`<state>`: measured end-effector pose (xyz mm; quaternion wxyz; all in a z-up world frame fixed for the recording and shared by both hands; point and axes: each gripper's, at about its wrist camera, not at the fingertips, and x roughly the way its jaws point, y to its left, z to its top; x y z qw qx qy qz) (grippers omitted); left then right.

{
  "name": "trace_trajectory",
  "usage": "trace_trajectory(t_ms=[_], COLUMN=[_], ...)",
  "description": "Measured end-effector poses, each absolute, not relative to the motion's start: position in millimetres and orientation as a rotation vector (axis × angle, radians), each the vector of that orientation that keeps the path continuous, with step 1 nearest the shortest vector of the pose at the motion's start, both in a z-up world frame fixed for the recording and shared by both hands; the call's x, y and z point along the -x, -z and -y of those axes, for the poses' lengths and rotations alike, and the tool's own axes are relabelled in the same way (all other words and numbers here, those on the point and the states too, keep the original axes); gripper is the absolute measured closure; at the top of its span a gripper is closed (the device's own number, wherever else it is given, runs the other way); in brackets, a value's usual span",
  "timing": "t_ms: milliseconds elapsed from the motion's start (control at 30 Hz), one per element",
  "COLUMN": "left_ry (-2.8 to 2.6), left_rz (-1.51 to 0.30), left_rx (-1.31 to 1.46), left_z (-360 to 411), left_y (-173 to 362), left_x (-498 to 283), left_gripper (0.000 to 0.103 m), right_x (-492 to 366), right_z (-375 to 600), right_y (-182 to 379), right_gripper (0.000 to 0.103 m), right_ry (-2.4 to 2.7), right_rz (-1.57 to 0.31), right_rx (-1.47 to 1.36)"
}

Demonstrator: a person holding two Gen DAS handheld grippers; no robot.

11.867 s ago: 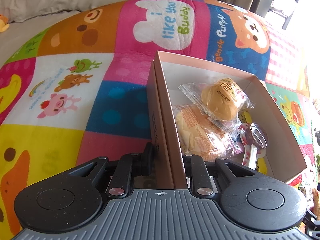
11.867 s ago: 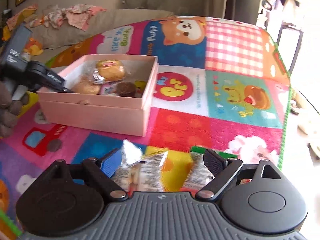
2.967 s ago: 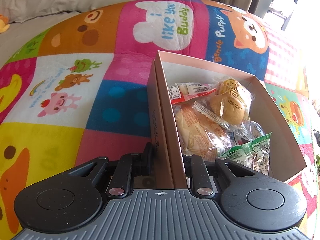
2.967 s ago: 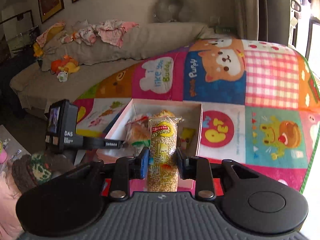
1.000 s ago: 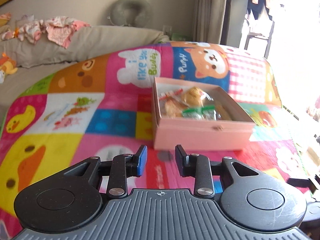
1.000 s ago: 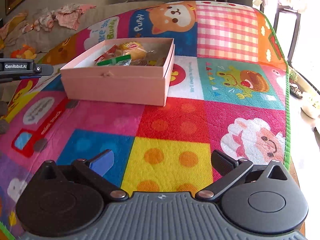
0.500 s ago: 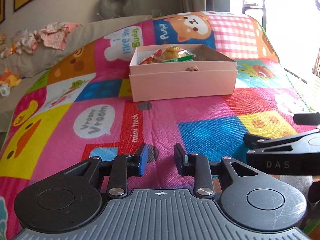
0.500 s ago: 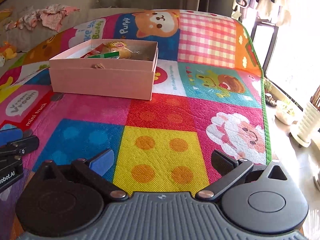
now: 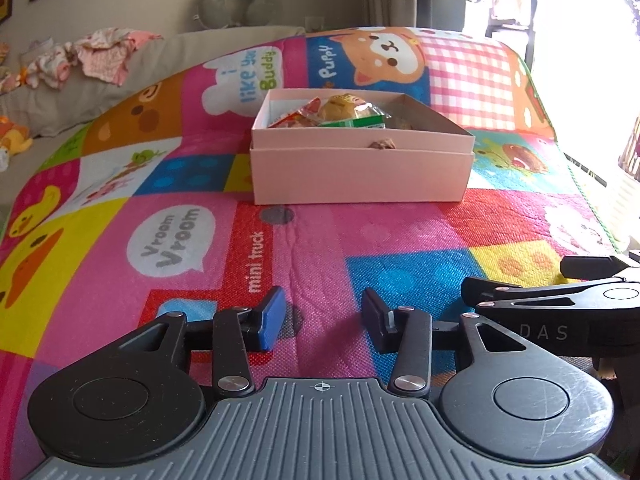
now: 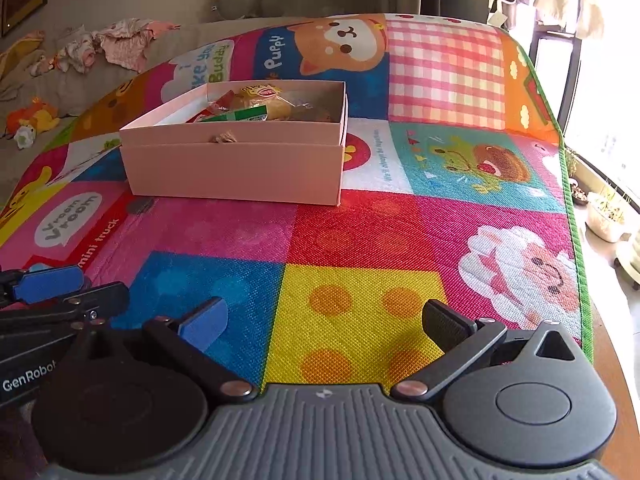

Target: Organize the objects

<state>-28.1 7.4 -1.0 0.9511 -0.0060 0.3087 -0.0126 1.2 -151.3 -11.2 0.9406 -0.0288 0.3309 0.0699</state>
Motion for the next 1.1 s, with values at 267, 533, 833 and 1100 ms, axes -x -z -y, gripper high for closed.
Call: trace_trajectory(t_ms=[267,533,833,1100], left_ry=[0.024,0.027,0.027,0.026], left_rz=[-0.628,-0.628,-0.628,-0.628], left_rx=[0.007,0.014,0.014,0.009], left_z=[-7.6,-8.5,-8.1,-7.9], left_y=[1.1,1.0,1.1,1.1], left_x=[27.6,27.1,27.6,27.1], left_gripper=[0.055,0.055,0.055,0.055], right_x=[-0.3,-0.2,-0.6,-0.6], right_z=[155.9,155.3,156.0,155.9], right_y=[11.2,11.1,11.3,10.8], right_gripper=[0.0,0.0,0.0,0.0], right_ry=[-0.148,-0.146,-0.147,-0.147], right_rz=[-0.681,-0.681,-0.68,-0.681], right_rx=[0.041,0.045,0.044,0.045])
